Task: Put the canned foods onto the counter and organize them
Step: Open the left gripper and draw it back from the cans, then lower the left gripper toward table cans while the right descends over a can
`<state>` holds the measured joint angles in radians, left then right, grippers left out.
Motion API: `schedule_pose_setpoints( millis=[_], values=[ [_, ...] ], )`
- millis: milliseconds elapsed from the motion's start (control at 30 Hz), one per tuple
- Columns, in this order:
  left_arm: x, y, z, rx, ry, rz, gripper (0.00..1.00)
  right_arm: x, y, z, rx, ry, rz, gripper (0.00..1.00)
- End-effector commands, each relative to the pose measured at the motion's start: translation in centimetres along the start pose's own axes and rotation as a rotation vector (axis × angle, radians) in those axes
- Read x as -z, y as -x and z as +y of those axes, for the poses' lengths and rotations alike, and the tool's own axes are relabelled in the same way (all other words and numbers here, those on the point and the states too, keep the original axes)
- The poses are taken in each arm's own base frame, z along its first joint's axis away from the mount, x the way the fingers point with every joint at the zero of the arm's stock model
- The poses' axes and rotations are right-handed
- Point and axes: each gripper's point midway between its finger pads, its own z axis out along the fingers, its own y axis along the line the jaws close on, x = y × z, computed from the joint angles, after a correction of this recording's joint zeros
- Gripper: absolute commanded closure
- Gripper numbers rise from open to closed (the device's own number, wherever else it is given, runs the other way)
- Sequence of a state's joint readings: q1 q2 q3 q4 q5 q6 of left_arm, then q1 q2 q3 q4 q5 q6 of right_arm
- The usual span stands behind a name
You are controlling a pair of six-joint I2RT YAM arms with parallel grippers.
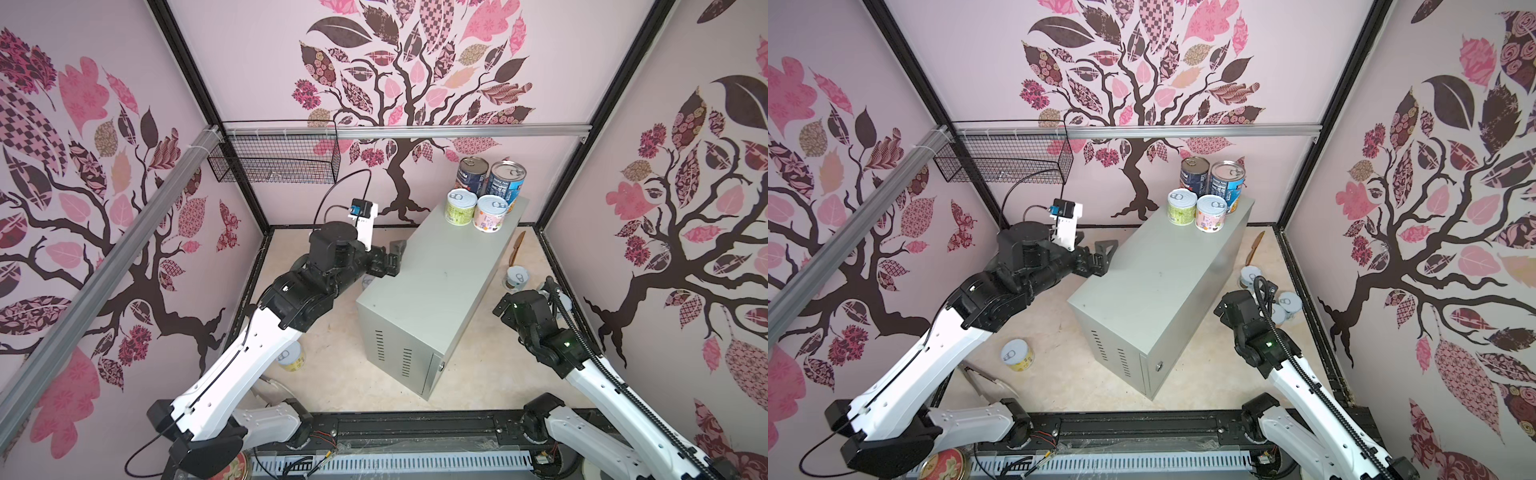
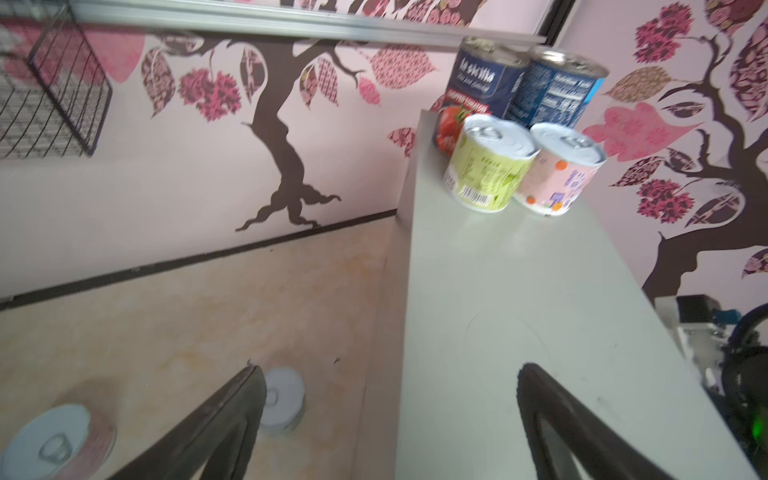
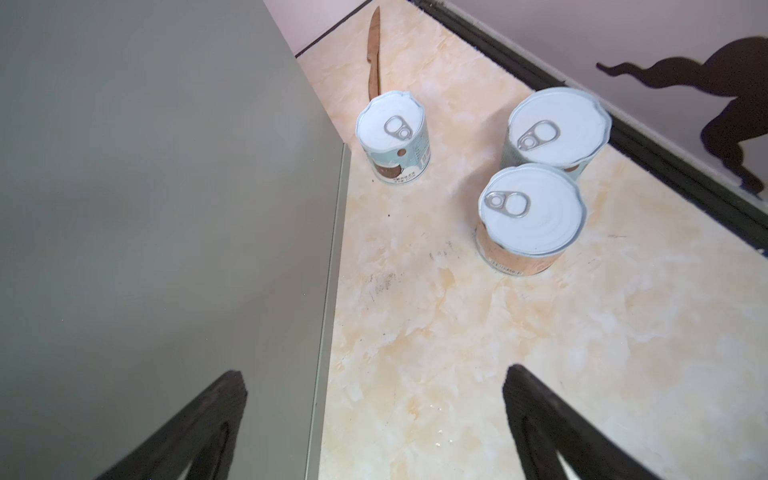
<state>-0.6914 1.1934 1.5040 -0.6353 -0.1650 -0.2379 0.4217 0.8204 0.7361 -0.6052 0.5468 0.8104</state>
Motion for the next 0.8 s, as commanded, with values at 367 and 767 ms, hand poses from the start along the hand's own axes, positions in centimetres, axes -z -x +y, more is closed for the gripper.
schedule_pose_setpoints(
  millis=[367,767],
  values=[
    [2.3,-13.5,6.8,0.04,0.204,0.272,0.02,-3.5,4.2,-0.8,-0.036,-0.146,-0.072,0.0],
    [5.7,-15.4,8.9,0.157,0.281,0.19,0.02,-9.2,5.0,-0.8,-0.1,-0.193,-0.03,0.0]
  ],
)
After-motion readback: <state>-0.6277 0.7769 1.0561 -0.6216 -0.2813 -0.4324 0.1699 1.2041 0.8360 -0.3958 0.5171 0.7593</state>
